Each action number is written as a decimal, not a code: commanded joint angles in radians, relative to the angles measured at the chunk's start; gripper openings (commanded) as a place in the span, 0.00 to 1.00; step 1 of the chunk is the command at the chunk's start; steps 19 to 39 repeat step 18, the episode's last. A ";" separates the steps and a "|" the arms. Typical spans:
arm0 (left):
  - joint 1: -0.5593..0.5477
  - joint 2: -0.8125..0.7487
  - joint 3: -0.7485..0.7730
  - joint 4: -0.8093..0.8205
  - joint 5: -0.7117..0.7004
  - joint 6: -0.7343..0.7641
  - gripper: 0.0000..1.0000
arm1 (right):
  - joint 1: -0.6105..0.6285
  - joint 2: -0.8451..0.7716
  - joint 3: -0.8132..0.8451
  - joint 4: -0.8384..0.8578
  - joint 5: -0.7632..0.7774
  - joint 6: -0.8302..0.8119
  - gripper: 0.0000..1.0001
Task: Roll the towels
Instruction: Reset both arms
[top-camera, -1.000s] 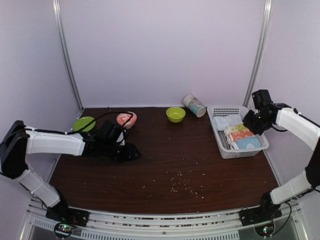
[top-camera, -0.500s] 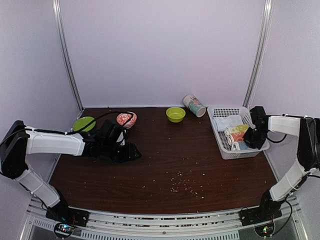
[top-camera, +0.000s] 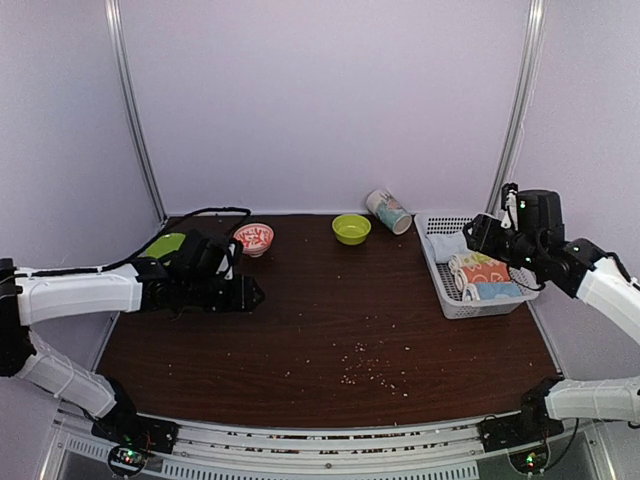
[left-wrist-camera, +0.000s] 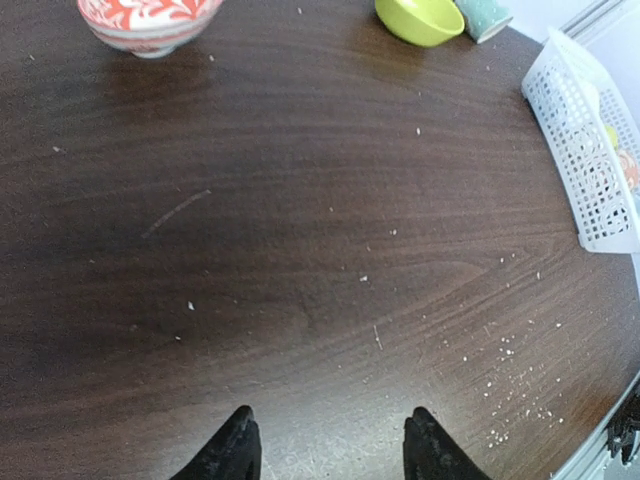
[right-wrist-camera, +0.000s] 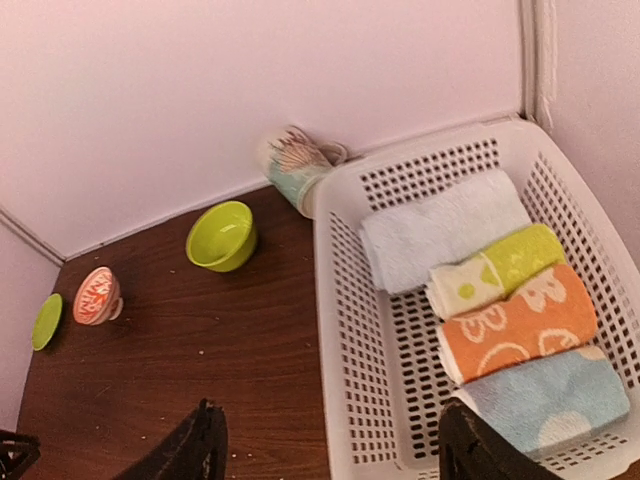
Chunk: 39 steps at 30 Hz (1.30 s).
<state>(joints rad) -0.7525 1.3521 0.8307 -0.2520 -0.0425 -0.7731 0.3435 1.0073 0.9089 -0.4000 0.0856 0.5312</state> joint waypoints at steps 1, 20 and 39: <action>0.050 -0.113 -0.024 -0.035 -0.119 0.079 0.51 | 0.152 -0.114 -0.115 0.157 0.172 -0.155 0.74; 0.286 -0.447 -0.103 -0.160 -0.325 0.093 0.97 | 0.140 -0.137 -0.280 0.292 0.205 0.021 1.00; 0.286 -0.447 -0.103 -0.160 -0.325 0.093 0.97 | 0.140 -0.137 -0.280 0.292 0.205 0.021 1.00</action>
